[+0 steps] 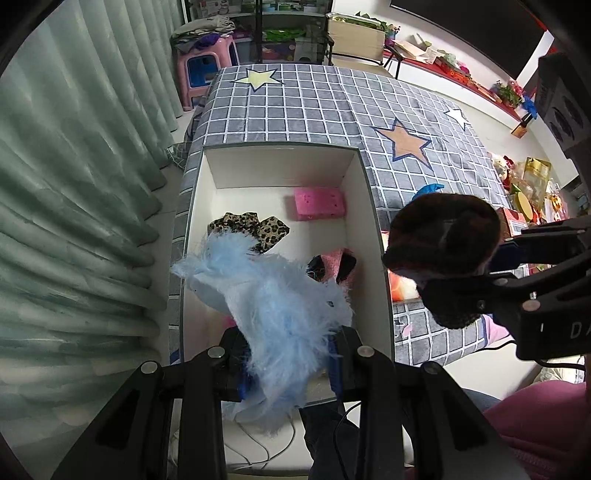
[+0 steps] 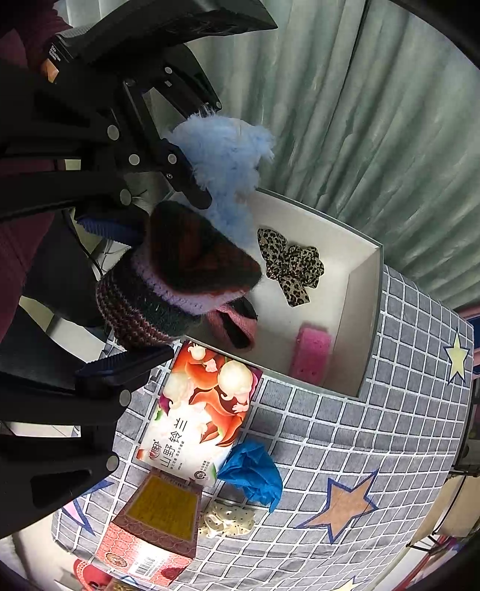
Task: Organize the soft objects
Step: 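Hold the fluffy item and knit hat over the box opening, then lower the light-blue fluffy item and knit hat into the box and open both grippers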
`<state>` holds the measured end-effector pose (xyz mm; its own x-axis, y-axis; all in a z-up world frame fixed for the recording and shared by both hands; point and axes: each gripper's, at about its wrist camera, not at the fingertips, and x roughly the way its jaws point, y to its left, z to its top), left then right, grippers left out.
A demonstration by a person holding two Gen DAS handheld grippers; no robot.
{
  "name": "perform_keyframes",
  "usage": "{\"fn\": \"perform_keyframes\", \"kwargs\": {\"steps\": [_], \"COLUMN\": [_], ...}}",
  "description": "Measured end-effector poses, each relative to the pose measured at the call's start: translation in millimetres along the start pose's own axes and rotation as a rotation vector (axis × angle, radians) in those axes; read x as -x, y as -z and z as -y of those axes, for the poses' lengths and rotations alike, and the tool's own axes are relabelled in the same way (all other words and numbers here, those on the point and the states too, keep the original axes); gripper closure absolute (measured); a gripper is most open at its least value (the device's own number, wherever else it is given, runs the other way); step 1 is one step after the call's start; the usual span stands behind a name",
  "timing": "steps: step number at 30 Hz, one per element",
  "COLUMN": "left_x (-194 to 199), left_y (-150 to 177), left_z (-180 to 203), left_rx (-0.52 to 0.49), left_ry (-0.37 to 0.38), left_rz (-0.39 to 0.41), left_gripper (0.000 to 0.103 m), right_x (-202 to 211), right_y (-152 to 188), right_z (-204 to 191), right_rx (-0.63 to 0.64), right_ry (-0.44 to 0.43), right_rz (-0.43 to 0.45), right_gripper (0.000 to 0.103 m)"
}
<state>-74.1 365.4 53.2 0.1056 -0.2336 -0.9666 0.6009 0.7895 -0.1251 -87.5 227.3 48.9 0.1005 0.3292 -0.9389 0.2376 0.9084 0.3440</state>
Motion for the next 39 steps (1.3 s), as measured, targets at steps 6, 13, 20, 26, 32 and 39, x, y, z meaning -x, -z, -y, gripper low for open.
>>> {"fn": "perform_keyframes", "kwargs": {"steps": [6, 13, 20, 26, 32, 39], "left_x": [1, -9, -12, -15, -18, -21], "left_y": [-1, 0, -3, -5, -5, -5], "left_z": [-11, -22, -25, -26, -24, -22], "left_rx": [0.032, 0.07, 0.077, 0.083, 0.081, 0.074], "left_ry": [-0.019, -0.035, -0.047, -0.047, -0.047, -0.043], "left_rz": [0.009, -0.013, -0.014, -0.018, -0.027, -0.032], "left_gripper": [0.068, 0.068, 0.068, 0.068, 0.068, 0.068], "right_x": [1, -7, -9, -9, -10, -9], "right_y": [-3, -8, -19, -23, -23, -23], "right_z": [-2, -6, -15, -19, -18, -17], "right_rx": [0.015, 0.032, 0.071, 0.089, 0.087, 0.077], "right_ry": [-0.006, -0.01, -0.003, 0.003, 0.008, 0.009], "right_rz": [0.005, -0.017, -0.013, -0.01, -0.012, -0.015], "right_gripper": [0.049, 0.049, 0.049, 0.049, 0.049, 0.049]}}
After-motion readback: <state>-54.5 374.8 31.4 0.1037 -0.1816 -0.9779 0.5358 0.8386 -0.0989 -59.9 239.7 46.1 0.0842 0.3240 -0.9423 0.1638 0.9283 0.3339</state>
